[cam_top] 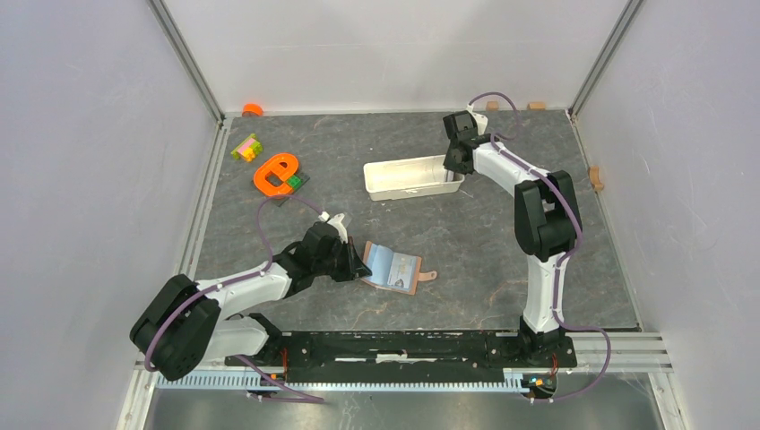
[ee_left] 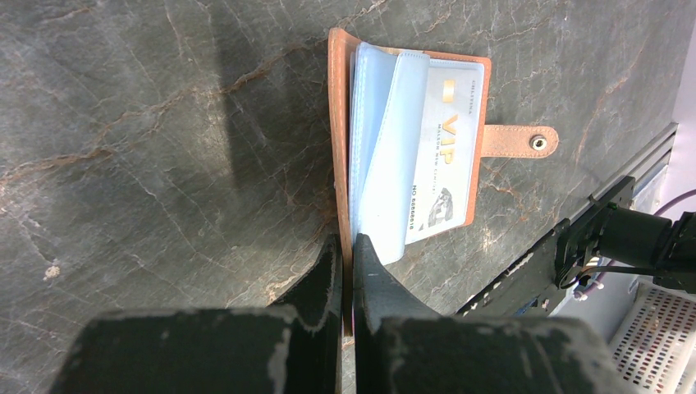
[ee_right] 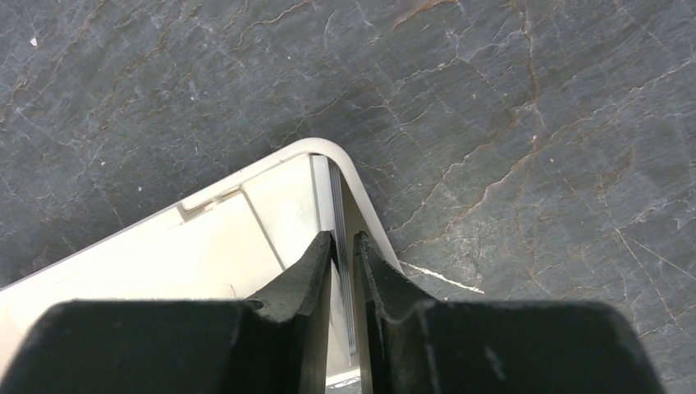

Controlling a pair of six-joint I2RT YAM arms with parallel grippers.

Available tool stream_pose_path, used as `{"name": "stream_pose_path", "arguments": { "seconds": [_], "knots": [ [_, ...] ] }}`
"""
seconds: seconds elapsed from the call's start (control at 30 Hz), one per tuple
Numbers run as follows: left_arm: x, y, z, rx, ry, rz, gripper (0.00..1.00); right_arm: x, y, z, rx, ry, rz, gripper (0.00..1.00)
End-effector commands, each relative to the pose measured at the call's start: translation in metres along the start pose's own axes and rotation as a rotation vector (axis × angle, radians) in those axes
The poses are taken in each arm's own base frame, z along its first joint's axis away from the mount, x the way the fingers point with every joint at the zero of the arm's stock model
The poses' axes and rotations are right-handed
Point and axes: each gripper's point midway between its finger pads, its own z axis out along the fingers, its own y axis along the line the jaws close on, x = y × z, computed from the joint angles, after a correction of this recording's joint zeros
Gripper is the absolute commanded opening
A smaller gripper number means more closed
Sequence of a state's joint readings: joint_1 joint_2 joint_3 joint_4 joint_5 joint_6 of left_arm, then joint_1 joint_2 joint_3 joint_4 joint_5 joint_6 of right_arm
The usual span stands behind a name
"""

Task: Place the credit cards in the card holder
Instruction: Pick up the credit card from the storage box.

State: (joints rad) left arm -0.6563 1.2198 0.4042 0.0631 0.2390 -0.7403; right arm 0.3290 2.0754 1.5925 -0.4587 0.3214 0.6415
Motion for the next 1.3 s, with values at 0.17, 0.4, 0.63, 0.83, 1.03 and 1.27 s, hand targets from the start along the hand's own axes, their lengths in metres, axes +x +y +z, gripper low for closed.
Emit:
{"name": "stream_pose_path", "arguments": {
  "seconds": [0.17, 0.4, 0.63, 0.83, 1.03, 1.27],
  "knots": [
    [0.004, 0.006, -0.002, -0.006, 0.0, 0.015, 0.02, -0.025, -0.007, -0.017, 0.041, -0.058, -0.021, 0.17],
    [0.004, 0.006, -0.002, -0.004, 0.001, 0.015, 0.02, -0.034, -0.012, -0.024, 0.074, -0.076, -0.041, 0.2],
    [0.004, 0.005, -0.002, 0.0, -0.002, 0.016, 0.02, -0.033, -0.014, -0.025, 0.082, -0.07, -0.051, 0.1],
    [0.004, 0.005, -0.003, 0.002, -0.002, 0.017, 0.02, -0.038, -0.014, -0.031, 0.081, -0.082, -0.05, 0.09],
    [0.004, 0.005, -0.003, 0.003, -0.003, 0.015, 0.02, -0.049, -0.014, -0.044, 0.08, -0.104, -0.055, 0.09],
    [0.005, 0.006, -0.003, -0.002, -0.002, 0.006, 0.02, -0.049, -0.015, -0.046, 0.083, -0.1, -0.07, 0.11]
  ]
}}
